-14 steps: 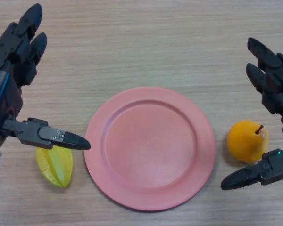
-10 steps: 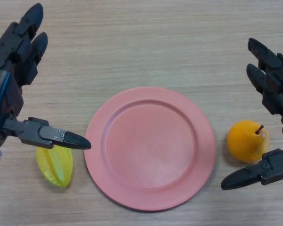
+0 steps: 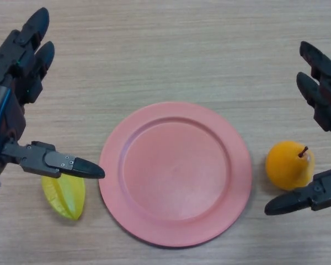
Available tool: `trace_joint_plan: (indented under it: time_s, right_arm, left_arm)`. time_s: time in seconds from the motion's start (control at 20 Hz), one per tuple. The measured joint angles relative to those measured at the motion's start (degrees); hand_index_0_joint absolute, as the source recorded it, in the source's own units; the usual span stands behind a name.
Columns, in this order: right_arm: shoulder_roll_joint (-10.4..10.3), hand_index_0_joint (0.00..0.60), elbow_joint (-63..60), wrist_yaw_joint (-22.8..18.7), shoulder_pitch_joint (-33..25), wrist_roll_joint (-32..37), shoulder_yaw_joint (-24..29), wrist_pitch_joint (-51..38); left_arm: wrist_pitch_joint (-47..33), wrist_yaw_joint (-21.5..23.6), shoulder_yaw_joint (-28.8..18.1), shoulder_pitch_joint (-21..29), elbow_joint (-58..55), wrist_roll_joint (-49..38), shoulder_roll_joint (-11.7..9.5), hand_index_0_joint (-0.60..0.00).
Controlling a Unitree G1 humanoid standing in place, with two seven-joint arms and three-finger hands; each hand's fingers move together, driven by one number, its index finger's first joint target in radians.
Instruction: Pick up the yellow pear and place it on the plate
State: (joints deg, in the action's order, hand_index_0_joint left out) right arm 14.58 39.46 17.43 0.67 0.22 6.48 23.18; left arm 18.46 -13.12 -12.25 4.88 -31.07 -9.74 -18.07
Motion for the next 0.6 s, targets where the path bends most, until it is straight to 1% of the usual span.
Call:
trace_joint_plan:
  time_s: [0.05, 0.1, 0.15, 0.25, 0.3, 0.35, 0.4, 0.5, 0.6]
  right_arm:
    - [0.52, 0.000, -4.22, 0.75, -0.08, -2.25, 0.14, -6.49]
    - [0.57, 0.000, -9.55, 0.87, -0.53, -4.50, 0.88, -12.85]
    - [0.60, 0.000, -12.91, 0.85, -0.97, -4.59, 1.52, -15.72]
    - [1.55, 0.000, -21.36, 0.61, -1.54, -9.20, 1.69, -23.67]
    - [2.15, 0.000, -26.59, -1.00, -1.99, -12.46, 1.70, -28.34]
    - [2.25, 0.000, -29.24, -3.11, -2.12, -13.30, 1.71, -30.04]
    - [2.40, 0.000, -32.75, -5.30, -2.54, -13.30, 1.73, -32.55]
    - [2.56, 0.000, -37.10, -7.38, -2.70, -13.29, 1.72, -35.93]
    - [2.59, 0.000, -42.76, -9.33, -3.41, -13.27, 1.66, -38.97]
  left_arm:
    - [0.00, -0.02, 0.02, -0.18, -0.06, -0.01, 0.01, 0.000]
    - [0.00, -0.02, 0.01, -0.57, -0.10, -0.03, 0.11, 0.000]
    - [-0.01, -0.02, 0.02, -0.77, -0.11, -0.06, 0.27, 0.000]
    - [0.00, -0.02, 0.02, -0.97, -0.17, -0.21, 0.35, 0.000]
    - [0.00, -0.03, 0.03, -1.02, -0.18, -0.26, 0.37, 0.000]
    - [0.00, -0.02, 0.03, -1.03, -0.18, -0.30, 0.41, 0.000]
    - [-0.01, -0.03, 0.08, -1.20, -0.17, -0.28, 0.65, 0.000]
    - [0.00, -0.03, 0.42, -1.64, -0.18, -0.11, 1.50, 0.000]
    - [0.04, -0.04, 0.43, -1.60, -0.62, -0.08, 1.49, 0.000]
